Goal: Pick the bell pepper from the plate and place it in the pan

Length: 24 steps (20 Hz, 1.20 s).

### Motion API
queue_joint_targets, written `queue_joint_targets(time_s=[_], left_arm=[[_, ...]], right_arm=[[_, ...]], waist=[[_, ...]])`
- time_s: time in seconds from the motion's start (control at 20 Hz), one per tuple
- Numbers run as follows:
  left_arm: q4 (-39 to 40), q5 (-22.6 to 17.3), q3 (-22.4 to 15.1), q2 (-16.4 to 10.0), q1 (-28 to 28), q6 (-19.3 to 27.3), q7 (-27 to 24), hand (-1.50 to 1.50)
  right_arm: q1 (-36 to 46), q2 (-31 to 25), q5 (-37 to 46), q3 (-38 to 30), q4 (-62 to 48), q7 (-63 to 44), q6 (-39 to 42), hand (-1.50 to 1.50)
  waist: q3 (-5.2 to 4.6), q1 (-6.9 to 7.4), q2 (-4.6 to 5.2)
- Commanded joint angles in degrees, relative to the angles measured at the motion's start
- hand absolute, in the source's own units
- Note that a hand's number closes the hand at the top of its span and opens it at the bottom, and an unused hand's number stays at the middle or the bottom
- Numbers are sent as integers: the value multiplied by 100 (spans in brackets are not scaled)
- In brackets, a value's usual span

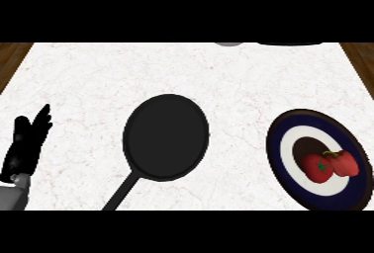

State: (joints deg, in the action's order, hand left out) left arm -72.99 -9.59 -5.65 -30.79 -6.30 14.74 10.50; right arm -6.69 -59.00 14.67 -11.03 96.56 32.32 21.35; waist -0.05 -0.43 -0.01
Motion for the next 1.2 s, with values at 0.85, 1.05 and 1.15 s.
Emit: queue_joint_targets(time_s=[0.85, 1.05, 1.15], left_arm=[[112, 495, 532, 314, -386, -504, 367, 0], [-119, 782, 355, 657, 273, -385, -91, 0], [8, 857, 594, 637, -254, -427, 310, 0]], right_arm=[[-225, 1320, 3222, 764, -319, -310, -752, -150], [290, 1573, 3684, 1046, -788, -297, -795, -150], [-25, 1701, 3817, 878, -481, -233, -696, -150]], waist=[[5, 23, 2], [6, 78, 6], [5, 28, -1]])
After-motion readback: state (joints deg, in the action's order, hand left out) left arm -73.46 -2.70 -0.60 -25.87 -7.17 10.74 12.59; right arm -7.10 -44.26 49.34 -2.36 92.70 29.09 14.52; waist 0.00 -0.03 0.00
